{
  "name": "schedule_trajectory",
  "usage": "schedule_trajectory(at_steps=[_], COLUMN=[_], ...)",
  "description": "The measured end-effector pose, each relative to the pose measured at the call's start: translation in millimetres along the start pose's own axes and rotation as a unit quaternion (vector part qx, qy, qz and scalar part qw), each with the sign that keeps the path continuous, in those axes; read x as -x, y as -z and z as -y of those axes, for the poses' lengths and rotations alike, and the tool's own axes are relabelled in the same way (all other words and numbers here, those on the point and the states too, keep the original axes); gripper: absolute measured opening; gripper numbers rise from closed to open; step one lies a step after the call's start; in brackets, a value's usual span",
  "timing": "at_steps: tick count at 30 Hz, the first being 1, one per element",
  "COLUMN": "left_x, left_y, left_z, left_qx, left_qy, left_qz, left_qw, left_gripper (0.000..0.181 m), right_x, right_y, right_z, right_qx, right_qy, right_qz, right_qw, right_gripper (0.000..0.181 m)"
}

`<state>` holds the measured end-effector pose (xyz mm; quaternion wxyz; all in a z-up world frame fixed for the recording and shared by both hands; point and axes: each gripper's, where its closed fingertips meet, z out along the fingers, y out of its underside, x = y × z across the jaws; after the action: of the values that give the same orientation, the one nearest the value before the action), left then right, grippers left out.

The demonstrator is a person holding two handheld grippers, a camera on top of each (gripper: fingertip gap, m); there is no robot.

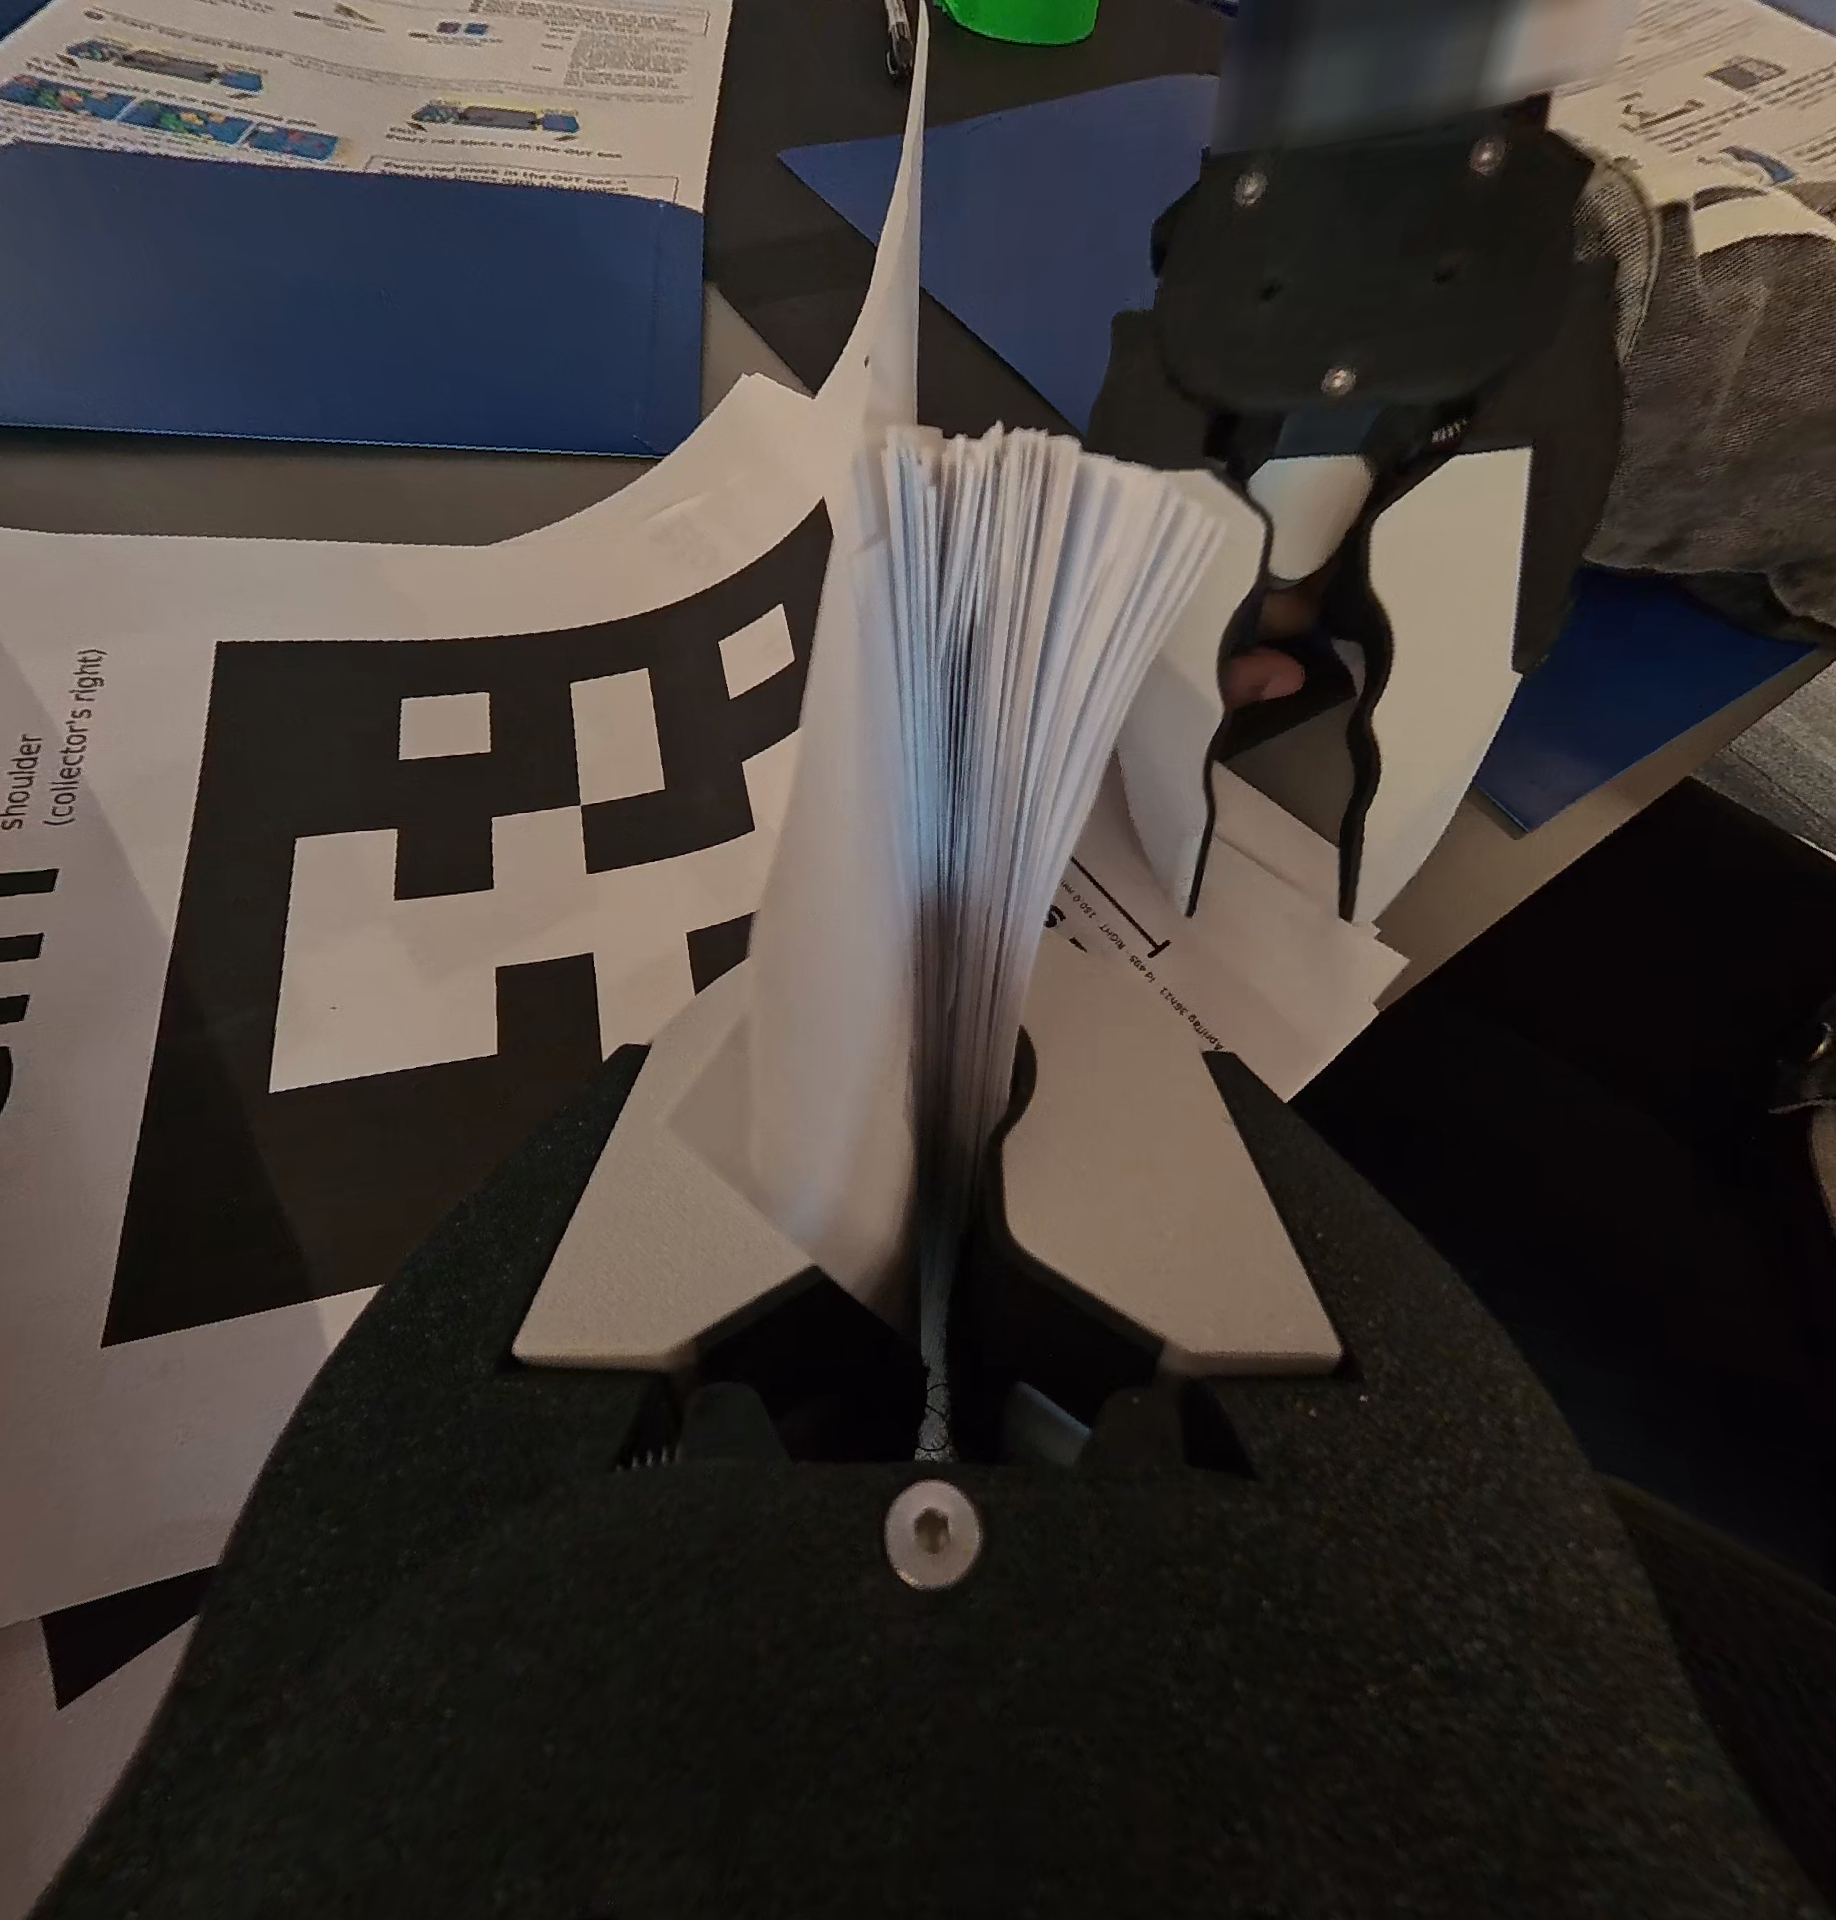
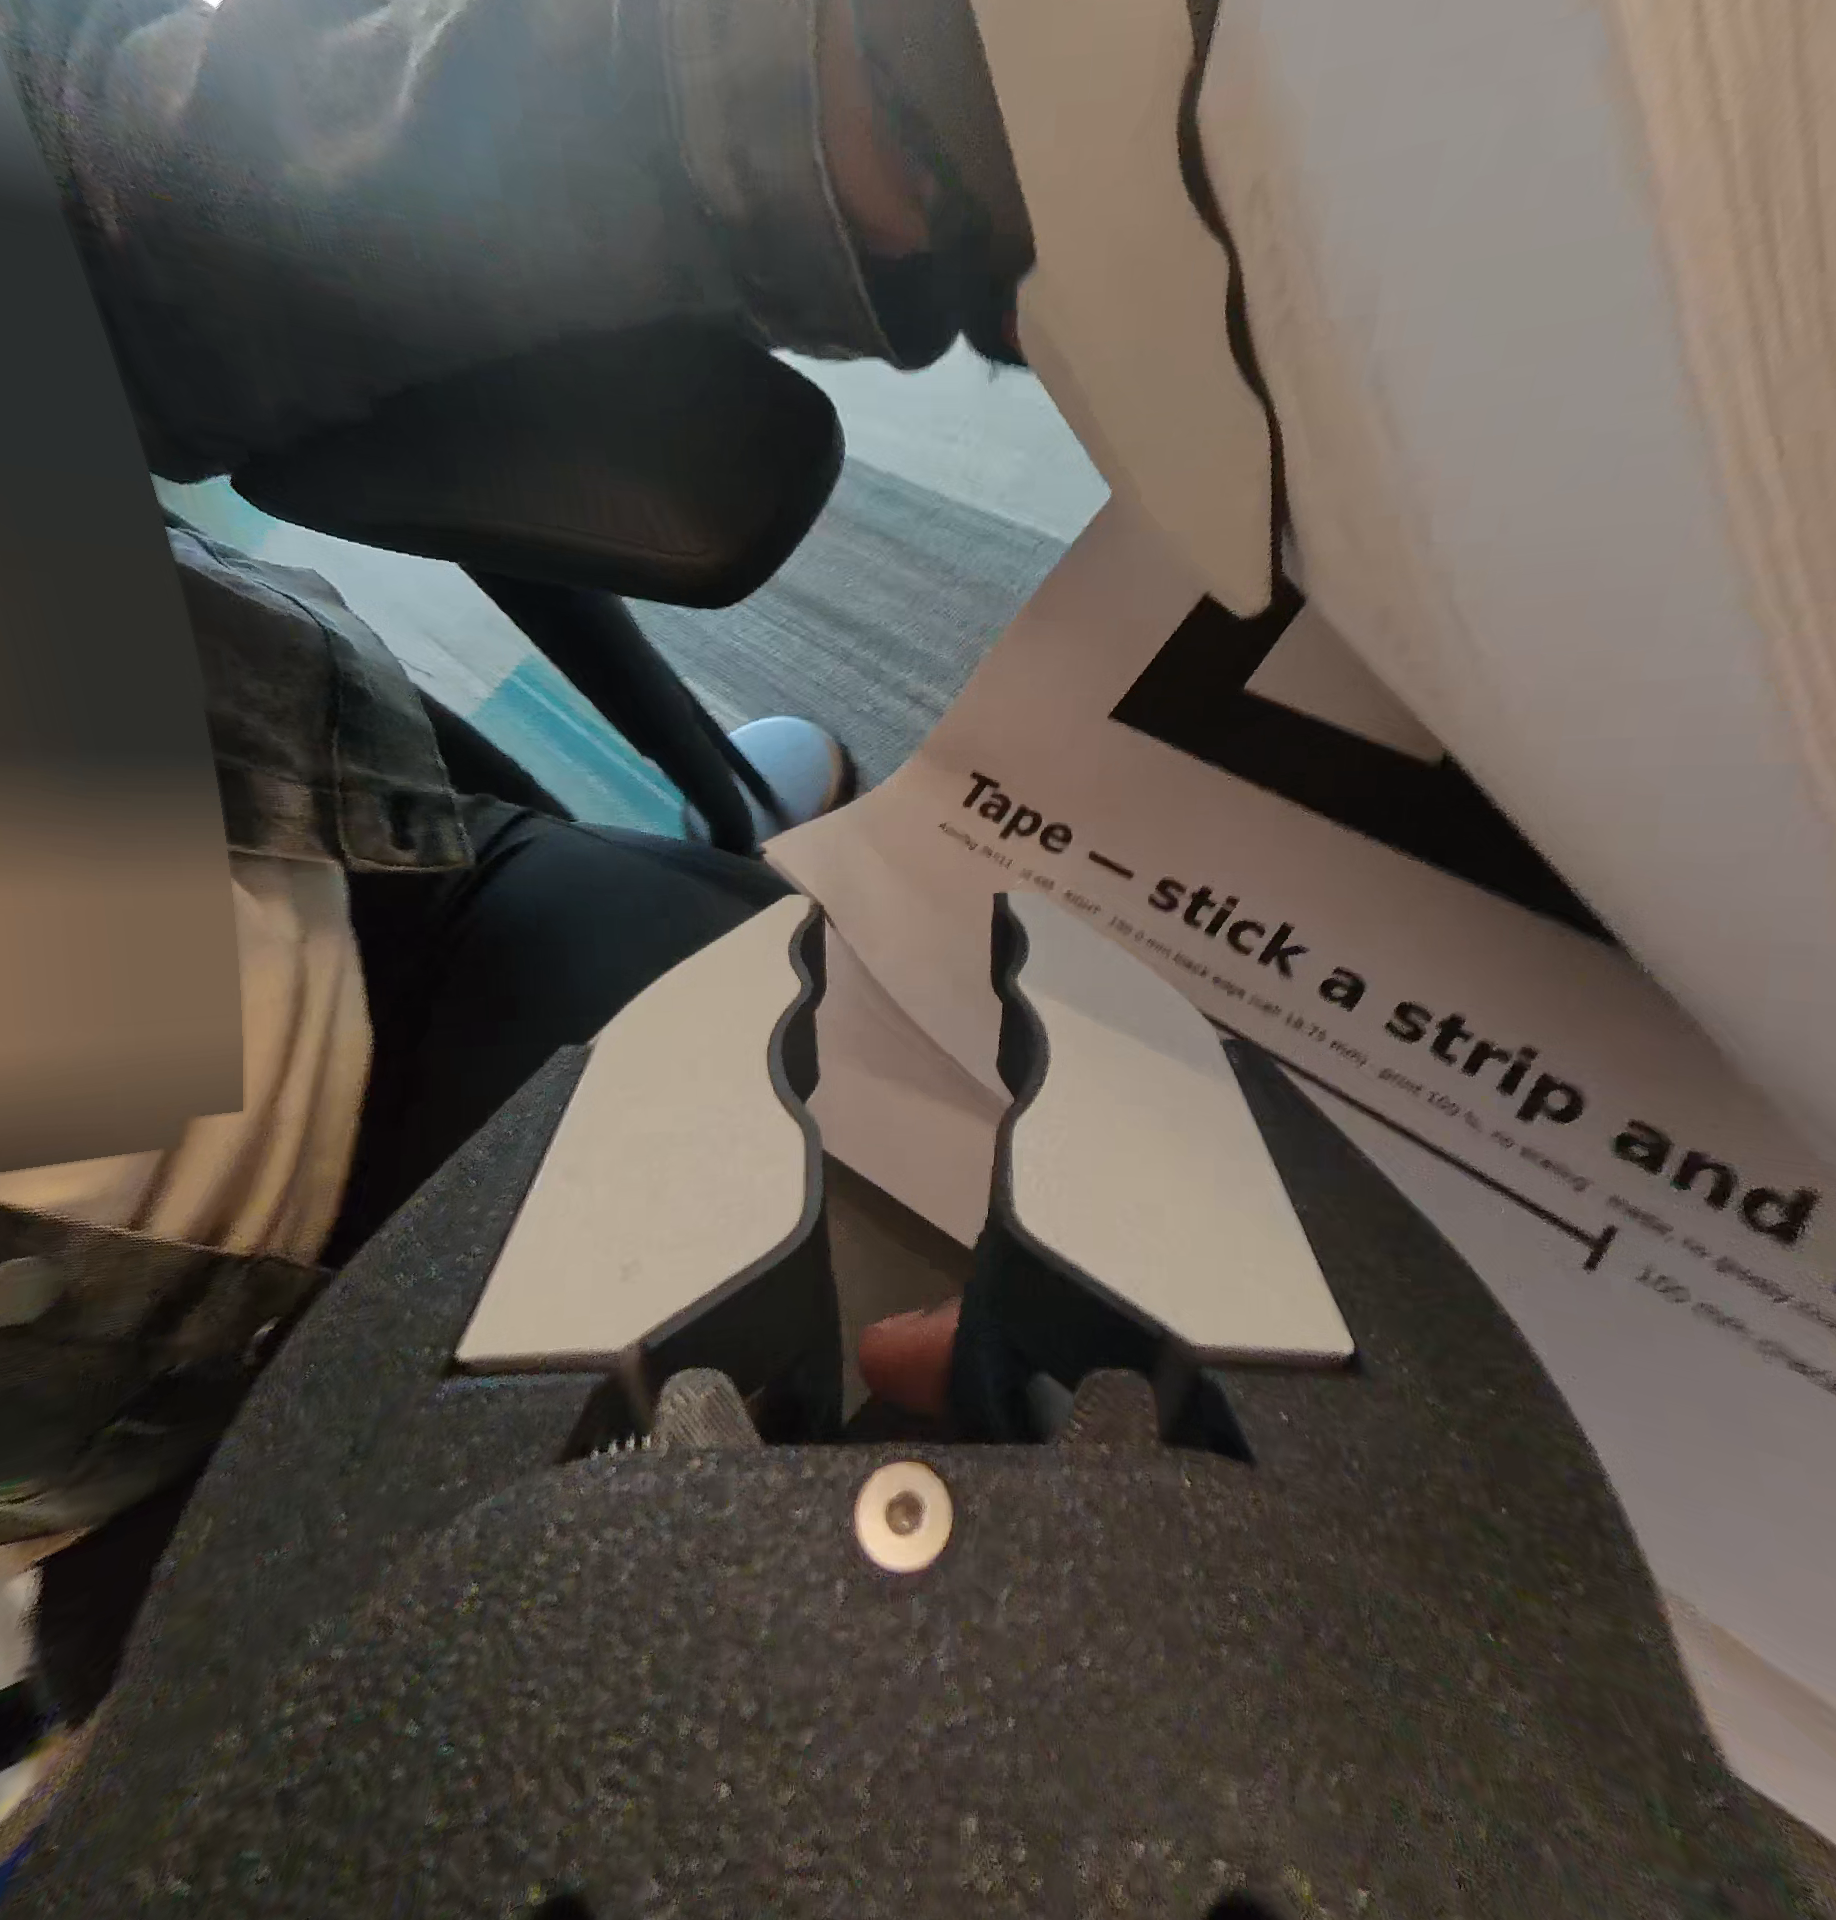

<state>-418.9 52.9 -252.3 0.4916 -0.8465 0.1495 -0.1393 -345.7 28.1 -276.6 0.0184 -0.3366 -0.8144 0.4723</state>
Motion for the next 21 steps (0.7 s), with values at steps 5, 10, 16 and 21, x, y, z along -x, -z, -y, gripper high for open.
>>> schedule_trajectory(at_steps=[5, 10, 16, 21], left_x=[0.0, -0.2, -0.1, -0.1], left_y=[-0.2, -0.4, -0.2, -0.2], left_z=[-0.2, -0.2, 0.1, 0.4], left_qx=[0.001, 0.001, 0.0, -0.002], left_qy=[-0.001, -0.001, -0.001, 0.001], left_qz=[0.001, 0.0, 0.0, 0.0], left_qw=[1.0, 1.0, 1.0, 1.0], left_gripper=[0.018, 0.019, 0.019, 0.019], right_x=[-0.1, -1.0, 5.6, 8.7], right_y=[-1.9, -1.0, -2.5, -0.2], right_z=[-4.5, -2.7, -0.4, 8.6], right_qx=[0.013, 0.007, 0.008, -0.009], right_qy=[-0.058, -0.052, 0.121, 0.231], right_qz=[0.026, 0.021, -0.017, -0.057], right_qw=[0.998, 0.998, 0.992, 0.971], right_gripper=[0.031, 0.03, 0.011, 0.0])
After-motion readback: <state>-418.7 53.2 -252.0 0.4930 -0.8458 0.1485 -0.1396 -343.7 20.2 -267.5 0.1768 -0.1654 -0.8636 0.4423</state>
